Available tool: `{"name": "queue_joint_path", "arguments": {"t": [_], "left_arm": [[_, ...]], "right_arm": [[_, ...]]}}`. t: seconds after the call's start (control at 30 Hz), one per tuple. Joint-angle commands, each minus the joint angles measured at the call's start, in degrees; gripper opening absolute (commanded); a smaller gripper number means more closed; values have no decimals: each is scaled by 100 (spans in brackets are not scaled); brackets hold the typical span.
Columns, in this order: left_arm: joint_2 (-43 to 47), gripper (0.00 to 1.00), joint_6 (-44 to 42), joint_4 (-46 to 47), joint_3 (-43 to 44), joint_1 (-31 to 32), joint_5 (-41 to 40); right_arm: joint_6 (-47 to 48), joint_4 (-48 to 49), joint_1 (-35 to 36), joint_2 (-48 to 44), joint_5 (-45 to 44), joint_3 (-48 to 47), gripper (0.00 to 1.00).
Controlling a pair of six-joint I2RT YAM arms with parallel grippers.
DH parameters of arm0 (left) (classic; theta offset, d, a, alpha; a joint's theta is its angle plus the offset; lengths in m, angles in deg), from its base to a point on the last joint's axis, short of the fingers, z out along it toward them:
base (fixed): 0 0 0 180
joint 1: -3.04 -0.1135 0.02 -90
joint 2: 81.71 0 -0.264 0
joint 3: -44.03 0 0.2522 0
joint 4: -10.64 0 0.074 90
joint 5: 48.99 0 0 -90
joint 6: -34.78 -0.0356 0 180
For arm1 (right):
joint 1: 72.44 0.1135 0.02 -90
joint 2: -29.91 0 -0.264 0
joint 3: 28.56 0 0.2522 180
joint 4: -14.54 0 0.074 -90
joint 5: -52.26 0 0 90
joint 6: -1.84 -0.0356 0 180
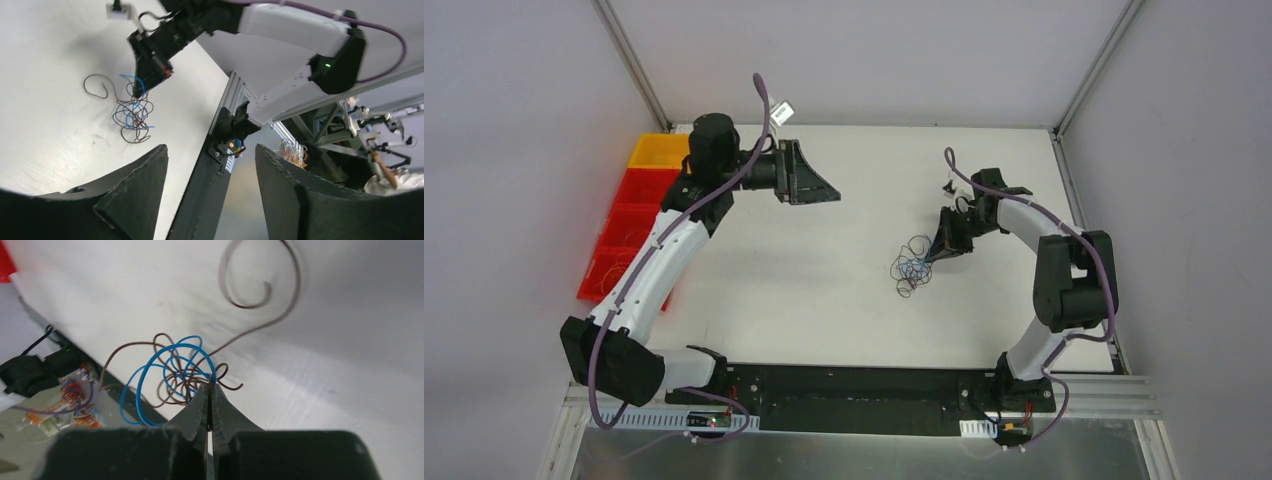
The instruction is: Untangle the cables
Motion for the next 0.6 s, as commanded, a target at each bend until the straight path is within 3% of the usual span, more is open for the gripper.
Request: {"name": "queue_joint_path", "arguments": {"t": [0.0, 0.17, 0.33, 0.5, 0.57], "left_arm": [[-190, 68, -477, -474, -669, 454, -489], [-846, 77, -649, -483, -1000, 1363, -923], [-1440, 79, -350, 51, -1301, 1630, -1010], [-1717, 72, -241, 359, -1423, 1805, -1001], [-1818, 61, 32, 707, -1486, 1823, -876]], "right_arm": [[-378, 8, 429, -924, 1210, -77, 0], [-717, 116, 721, -1095, 1224, -157, 0], [-822, 163, 834, -1138, 1320, -143, 0], [-1039, 305, 953, -1286, 1395, -51, 0], [-1074, 323, 1003, -1300, 1414, -30, 0]]}}
